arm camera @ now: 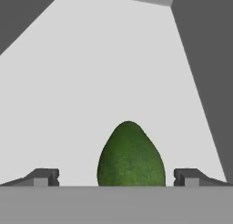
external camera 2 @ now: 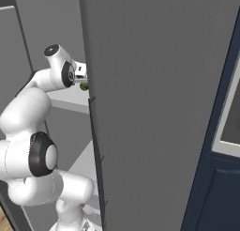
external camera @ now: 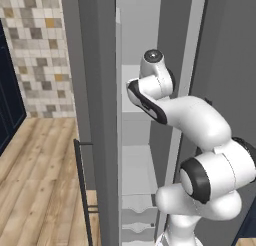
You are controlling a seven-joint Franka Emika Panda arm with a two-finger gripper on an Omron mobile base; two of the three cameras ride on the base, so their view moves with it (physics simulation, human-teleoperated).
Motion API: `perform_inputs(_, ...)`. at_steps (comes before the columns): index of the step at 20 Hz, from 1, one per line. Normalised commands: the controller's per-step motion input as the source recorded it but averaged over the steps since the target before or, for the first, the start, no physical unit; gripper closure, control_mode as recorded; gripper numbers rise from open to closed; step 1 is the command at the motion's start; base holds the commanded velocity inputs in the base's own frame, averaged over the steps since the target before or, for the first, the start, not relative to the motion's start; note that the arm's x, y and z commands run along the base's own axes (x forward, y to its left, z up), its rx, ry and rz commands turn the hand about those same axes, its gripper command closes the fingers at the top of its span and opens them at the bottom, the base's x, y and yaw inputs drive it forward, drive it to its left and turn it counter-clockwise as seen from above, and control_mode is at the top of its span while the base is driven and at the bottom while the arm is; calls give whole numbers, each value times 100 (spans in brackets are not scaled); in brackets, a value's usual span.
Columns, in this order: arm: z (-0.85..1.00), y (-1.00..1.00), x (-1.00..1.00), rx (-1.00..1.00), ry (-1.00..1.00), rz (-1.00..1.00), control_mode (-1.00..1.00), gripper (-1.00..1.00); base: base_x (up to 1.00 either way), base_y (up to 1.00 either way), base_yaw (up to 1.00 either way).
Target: Take the avocado and potato out of the freezer and place them in the tupperware container on the counter. Then put the tupperware containing the vegetables back in the freezer.
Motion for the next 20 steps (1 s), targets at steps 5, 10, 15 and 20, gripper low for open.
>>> perform_inputs(5,-17,0,20,0,3,0,-100,-100,0,0,0)
perform_inputs(10,-20,0,23,0,6,0,-100,-100,0,0,0)
perform_inputs(15,-19,0,3,0,7,-2,-100,-100,0,0,0)
perform_inputs(20,-7,0,-3,0,1,-3,-100,-100,0,0,0)
